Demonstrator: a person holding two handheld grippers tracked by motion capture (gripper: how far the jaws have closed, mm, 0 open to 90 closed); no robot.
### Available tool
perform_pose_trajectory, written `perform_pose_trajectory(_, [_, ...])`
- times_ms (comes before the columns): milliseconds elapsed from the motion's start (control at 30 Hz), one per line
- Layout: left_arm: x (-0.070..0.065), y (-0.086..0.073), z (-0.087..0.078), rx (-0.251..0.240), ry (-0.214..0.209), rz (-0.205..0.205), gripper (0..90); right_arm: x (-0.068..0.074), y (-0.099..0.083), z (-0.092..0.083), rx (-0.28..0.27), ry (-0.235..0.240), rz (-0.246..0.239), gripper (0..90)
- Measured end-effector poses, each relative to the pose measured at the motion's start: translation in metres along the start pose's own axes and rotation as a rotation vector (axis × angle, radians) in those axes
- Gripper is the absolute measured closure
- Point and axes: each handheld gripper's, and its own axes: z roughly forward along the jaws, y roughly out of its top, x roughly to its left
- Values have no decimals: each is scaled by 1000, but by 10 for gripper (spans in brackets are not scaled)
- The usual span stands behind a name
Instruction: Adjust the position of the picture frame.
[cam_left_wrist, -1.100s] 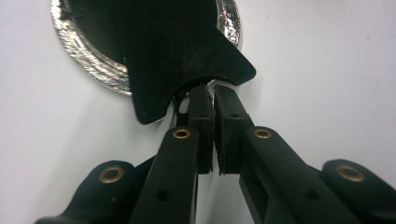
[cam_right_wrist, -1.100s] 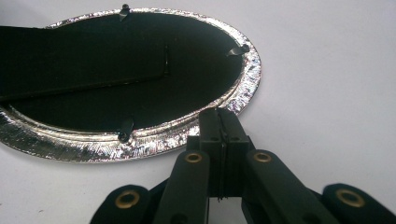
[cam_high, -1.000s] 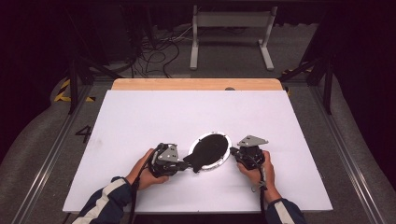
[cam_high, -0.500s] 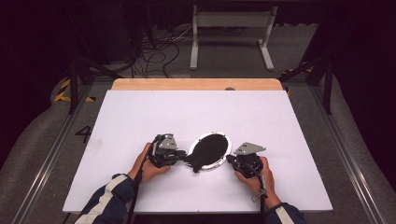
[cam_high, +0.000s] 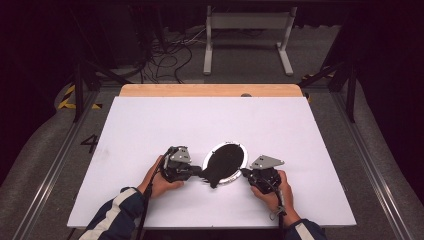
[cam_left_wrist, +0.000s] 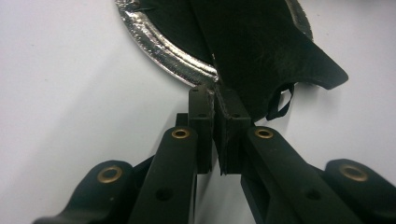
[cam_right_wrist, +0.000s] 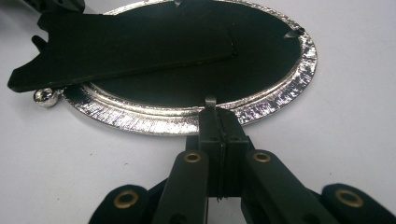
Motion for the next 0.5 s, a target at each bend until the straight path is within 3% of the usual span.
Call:
perform_pose_trajectory(300, [-8,-2,-1,2,-27,11,872,-1,3,4,-6,-14,7,900])
perform_pose_trajectory(500, [-11,-4,-2,2,-22,8,868,-3,12,14,-3,-31,6,900])
